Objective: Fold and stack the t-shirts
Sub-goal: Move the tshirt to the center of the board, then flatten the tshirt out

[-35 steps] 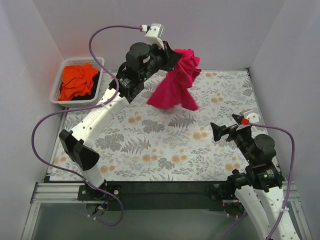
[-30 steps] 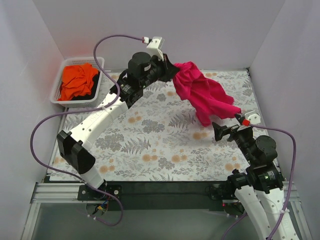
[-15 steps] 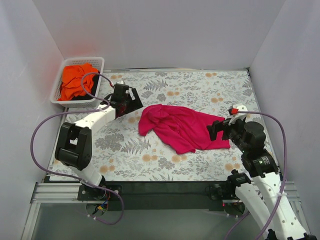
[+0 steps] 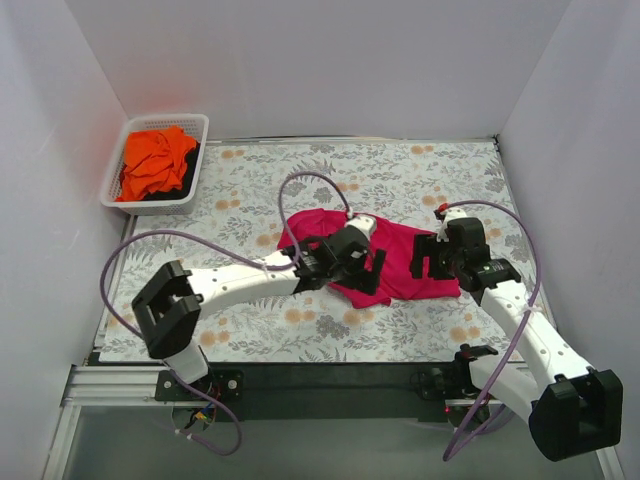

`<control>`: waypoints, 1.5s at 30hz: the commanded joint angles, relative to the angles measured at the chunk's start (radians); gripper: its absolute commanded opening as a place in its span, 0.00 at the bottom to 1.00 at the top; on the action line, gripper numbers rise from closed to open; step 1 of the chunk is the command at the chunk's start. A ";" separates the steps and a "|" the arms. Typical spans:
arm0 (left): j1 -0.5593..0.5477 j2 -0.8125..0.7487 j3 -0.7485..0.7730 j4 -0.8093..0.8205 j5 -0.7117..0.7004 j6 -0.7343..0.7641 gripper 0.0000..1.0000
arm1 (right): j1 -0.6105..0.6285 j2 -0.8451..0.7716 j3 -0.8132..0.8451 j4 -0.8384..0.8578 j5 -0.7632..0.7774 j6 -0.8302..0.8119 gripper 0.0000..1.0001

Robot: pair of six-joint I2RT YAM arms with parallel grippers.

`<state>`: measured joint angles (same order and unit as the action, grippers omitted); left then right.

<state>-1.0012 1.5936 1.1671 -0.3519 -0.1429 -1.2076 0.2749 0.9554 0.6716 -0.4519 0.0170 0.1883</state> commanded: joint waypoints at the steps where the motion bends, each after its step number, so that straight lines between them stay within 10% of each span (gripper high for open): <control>1: -0.077 0.125 0.077 -0.100 -0.090 0.063 0.80 | -0.011 0.005 0.051 -0.010 0.069 0.063 0.73; 19: -0.143 0.407 0.244 -0.156 -0.119 0.103 0.63 | -0.052 0.012 -0.075 0.058 0.034 0.160 0.66; 30: -0.142 0.292 0.174 -0.173 -0.224 0.046 0.00 | -0.052 0.172 -0.073 0.139 -0.172 0.151 0.58; 45: -0.073 0.045 0.034 -0.168 -0.187 -0.086 0.00 | 0.056 0.312 -0.035 0.117 -0.223 0.045 0.41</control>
<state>-1.0874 1.6890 1.2282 -0.5224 -0.3340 -1.2484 0.3035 1.2400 0.5972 -0.3401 -0.2115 0.2611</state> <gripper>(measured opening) 0.030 0.411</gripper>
